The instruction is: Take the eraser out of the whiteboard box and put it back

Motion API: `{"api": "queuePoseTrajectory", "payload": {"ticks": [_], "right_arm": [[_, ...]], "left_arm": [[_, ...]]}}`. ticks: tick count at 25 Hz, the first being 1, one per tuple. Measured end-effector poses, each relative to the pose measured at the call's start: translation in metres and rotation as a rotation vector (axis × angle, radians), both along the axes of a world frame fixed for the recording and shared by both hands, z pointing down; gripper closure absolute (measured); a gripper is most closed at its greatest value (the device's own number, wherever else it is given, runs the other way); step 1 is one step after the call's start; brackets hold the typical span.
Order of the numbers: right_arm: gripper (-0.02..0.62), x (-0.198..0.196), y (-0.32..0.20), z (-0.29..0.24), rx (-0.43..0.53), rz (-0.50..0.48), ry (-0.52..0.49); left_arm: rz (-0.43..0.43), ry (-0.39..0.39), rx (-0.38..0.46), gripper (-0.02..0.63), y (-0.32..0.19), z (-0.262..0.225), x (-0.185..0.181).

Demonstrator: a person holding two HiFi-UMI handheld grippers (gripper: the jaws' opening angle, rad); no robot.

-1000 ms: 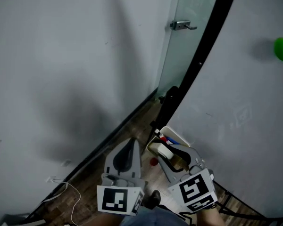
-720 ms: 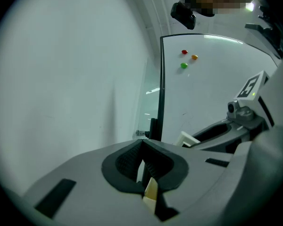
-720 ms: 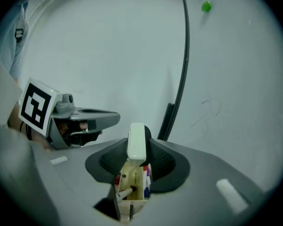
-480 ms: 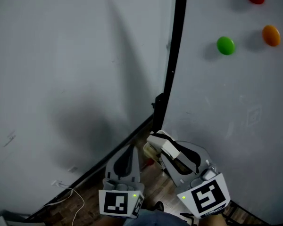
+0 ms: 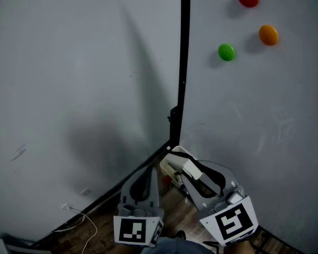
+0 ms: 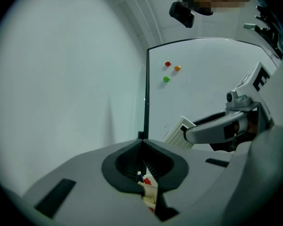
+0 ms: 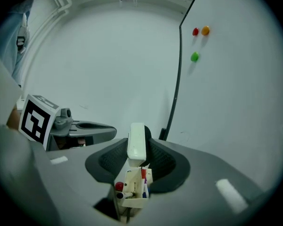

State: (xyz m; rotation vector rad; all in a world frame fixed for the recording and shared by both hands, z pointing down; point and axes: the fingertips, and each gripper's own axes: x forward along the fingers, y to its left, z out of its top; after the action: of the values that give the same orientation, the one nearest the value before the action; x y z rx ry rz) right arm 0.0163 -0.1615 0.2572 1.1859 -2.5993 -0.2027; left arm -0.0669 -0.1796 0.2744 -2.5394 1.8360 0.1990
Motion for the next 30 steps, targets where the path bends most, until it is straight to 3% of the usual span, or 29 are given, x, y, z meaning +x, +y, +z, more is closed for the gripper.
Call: {"api": "queuePoseTrajectory", "payload": {"ticks": [6,11,30], "right_arm": [[0.463,0.002,0.005,-0.004,0.014,-0.008,-0.012],[0.463,0.005,0.003,-0.004,0.011,-0.003,-0.013],[0.463,0.01,-0.014,0.007,-0.015,0.011,-0.002]], "left_arm": [[0.013,-0.031,0.032,0.6,0.011,-0.008,0.006],[-0.011,0.002,0.039,0.6,0.008,-0.011,0.0],[-0.017,0.007,0.029,0.6,-0.007,-0.005,0.002]]}}
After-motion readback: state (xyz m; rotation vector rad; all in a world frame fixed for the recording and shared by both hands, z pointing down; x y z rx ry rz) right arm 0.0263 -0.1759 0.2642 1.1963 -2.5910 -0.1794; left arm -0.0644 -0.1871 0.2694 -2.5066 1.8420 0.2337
